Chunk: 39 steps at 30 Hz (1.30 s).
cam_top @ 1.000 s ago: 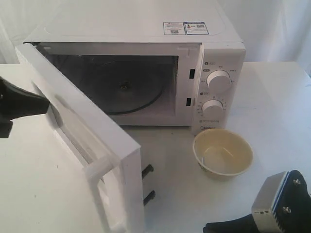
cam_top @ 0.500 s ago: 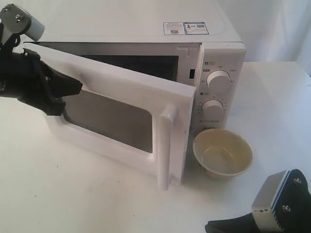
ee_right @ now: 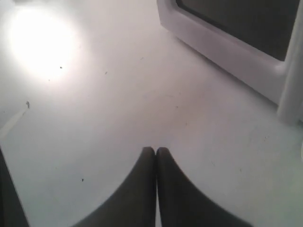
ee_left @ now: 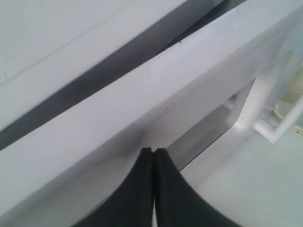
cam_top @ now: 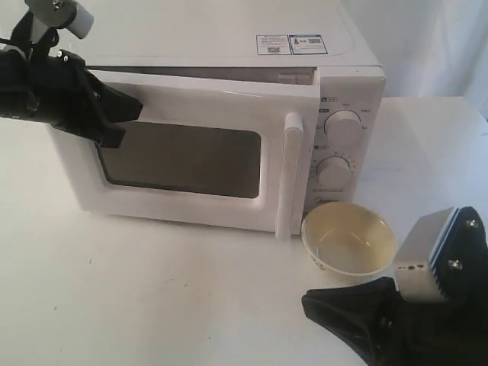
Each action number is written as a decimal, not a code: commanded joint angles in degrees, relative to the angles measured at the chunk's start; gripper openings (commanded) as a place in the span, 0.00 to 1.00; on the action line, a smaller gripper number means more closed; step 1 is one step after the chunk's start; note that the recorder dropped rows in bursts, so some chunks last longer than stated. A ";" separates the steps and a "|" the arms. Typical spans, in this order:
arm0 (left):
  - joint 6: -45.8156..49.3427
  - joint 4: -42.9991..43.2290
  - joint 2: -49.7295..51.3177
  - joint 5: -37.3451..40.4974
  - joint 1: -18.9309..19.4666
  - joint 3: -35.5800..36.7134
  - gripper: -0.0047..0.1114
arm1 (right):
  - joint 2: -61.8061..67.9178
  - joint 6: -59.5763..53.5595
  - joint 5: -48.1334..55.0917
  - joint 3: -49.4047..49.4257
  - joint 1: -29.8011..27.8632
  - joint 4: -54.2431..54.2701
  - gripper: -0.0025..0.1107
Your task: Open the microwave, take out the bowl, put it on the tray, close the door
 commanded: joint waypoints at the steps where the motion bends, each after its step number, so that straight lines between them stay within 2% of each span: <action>1: 0.43 -1.58 0.00 4.03 -0.34 -1.42 0.04 | -0.41 0.27 0.83 -2.03 -0.02 -0.20 0.02; 5: -0.22 -1.21 -2.57 6.44 -0.34 -1.66 0.04 | -0.41 0.27 0.83 -2.28 -0.02 -0.20 0.02; 10: -5.71 -0.03 -7.97 8.85 -0.34 -1.56 0.04 | -0.41 0.27 0.83 -3.49 -0.02 -0.20 0.02; 17: -17.17 5.81 -15.47 16.02 -0.34 0.24 0.04 | 1.85 1.28 1.13 -10.98 -0.02 -0.20 0.02; 23: -24.02 8.31 -22.27 16.55 -0.34 4.61 0.04 | 8.92 3.93 -1.18 -18.60 -0.02 -0.20 0.02; 28: -25.07 8.31 -27.75 16.66 -0.34 8.46 0.04 | 15.17 5.93 -5.14 -24.01 -0.02 -0.20 0.02; 33: -25.29 7.99 -32.42 16.66 -0.34 12.83 0.04 | 17.77 9.06 -14.02 -27.04 -0.02 -0.20 0.02; 39: -25.29 6.11 -36.43 15.48 -0.34 17.95 0.04 | 20.64 11.34 -16.30 -30.88 2.14 -0.20 0.02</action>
